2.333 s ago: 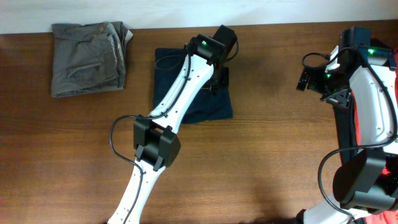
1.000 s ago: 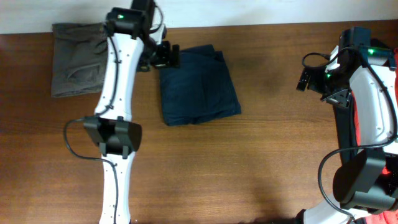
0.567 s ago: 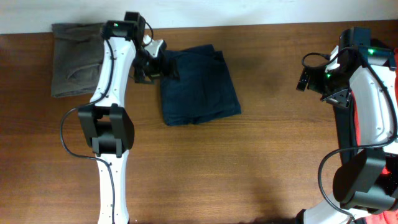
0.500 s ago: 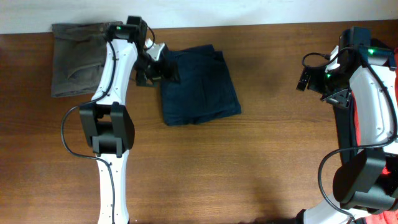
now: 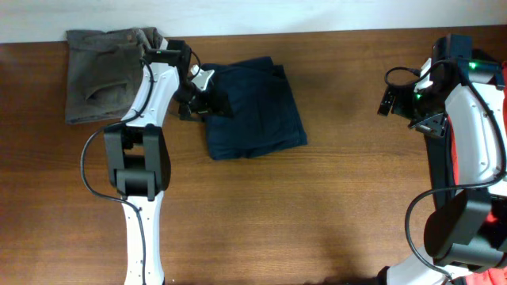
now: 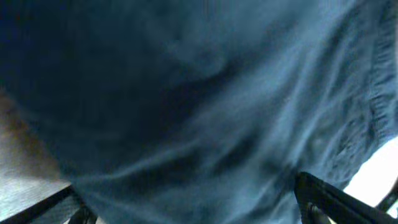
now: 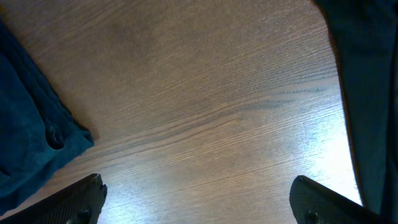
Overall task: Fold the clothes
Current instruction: 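Grasp the left edge of the folded navy trousers with the left gripper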
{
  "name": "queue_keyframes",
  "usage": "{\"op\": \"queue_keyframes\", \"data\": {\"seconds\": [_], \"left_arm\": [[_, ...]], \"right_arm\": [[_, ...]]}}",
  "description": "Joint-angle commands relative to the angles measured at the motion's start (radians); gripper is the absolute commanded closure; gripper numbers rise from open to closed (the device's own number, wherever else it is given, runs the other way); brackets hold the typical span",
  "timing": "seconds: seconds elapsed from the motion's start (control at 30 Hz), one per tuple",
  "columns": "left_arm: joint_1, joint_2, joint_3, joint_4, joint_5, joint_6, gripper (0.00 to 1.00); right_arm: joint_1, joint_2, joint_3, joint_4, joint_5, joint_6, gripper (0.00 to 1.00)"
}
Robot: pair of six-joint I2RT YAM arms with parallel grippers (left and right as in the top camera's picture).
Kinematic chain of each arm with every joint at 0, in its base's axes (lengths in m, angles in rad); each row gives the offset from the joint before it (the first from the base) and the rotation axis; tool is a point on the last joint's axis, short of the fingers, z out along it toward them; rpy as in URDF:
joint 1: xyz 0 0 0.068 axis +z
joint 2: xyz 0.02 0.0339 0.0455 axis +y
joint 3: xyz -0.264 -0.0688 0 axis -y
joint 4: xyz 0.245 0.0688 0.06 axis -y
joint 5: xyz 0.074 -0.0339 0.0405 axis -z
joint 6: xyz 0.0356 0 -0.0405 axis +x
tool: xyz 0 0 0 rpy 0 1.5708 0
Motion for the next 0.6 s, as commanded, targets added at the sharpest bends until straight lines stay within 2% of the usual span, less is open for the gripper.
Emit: {"op": "queue_keyframes", "data": {"seconds": [0.0, 0.17, 0.23, 0.27, 0.33, 0.37, 0.4, 0.47, 0.57], "left_arm": [[-0.004, -0.001, -0.069, 0.046, 0.072, 0.023, 0.01], [-0.005, -0.001, -0.124, 0.120, 0.085, 0.019, 0.02], [-0.005, -0.001, -0.129, 0.139, 0.085, 0.019, 0.07], [-0.006, -0.001, -0.129, 0.148, 0.085, 0.019, 0.16], [-0.006, -0.001, -0.129, 0.163, 0.085, 0.019, 0.20], [-0.006, -0.001, -0.129, 0.169, 0.085, 0.019, 0.35], [-0.006, -0.001, -0.129, 0.174, 0.085, 0.019, 0.44], [-0.006, -0.001, -0.129, 0.179, 0.088, 0.019, 0.50], [-0.009, -0.001, -0.129, 0.197, 0.089, 0.019, 0.89]], "right_arm": [[-0.003, -0.005, 0.006, -0.001, 0.013, -0.007, 0.01], [-0.003, -0.005, 0.006, -0.001, 0.013, -0.007, 0.01], [-0.003, -0.005, 0.006, -0.001, 0.013, -0.007, 0.01], [-0.003, -0.005, 0.006, -0.001, 0.013, -0.007, 0.01], [-0.003, -0.005, 0.006, -0.001, 0.013, -0.007, 0.01], [-0.003, -0.005, 0.006, -0.001, 0.013, -0.007, 0.01], [-0.003, -0.005, 0.006, -0.001, 0.013, -0.007, 0.01], [-0.003, -0.005, 0.006, -0.001, 0.013, -0.007, 0.01], [-0.003, -0.005, 0.006, -0.001, 0.013, -0.007, 0.01]]}}
